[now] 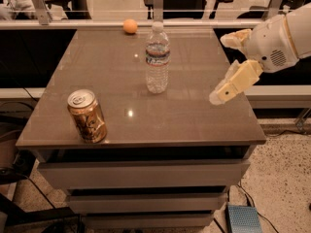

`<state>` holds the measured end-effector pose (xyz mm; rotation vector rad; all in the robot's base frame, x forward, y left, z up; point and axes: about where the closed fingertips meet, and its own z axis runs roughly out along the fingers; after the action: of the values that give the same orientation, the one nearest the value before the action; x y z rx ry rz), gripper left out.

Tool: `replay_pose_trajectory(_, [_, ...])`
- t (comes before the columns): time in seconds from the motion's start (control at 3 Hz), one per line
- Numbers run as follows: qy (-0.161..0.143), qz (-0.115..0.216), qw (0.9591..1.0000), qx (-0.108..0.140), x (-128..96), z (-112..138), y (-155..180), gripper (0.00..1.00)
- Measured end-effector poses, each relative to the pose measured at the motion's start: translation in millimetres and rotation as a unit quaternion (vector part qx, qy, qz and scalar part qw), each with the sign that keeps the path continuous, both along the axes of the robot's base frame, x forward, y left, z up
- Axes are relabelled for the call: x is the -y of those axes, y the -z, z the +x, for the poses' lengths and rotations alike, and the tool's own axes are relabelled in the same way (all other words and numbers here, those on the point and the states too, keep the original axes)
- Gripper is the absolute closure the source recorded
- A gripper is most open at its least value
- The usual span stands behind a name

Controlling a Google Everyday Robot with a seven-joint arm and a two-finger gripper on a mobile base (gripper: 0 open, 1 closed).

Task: Knock water bottle over

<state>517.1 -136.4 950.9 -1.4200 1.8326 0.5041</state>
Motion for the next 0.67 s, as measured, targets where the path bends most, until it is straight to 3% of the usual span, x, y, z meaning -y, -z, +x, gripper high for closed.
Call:
replay_pose_trajectory(0.33, [-0.006,0.02,0.9996,0.019,-15.0,16.5,10.0,0.0])
replay_pose_trajectory(0.67, [-0.012,0.051,0.9976,0.046,-36.5,50.7,21.1,0.0])
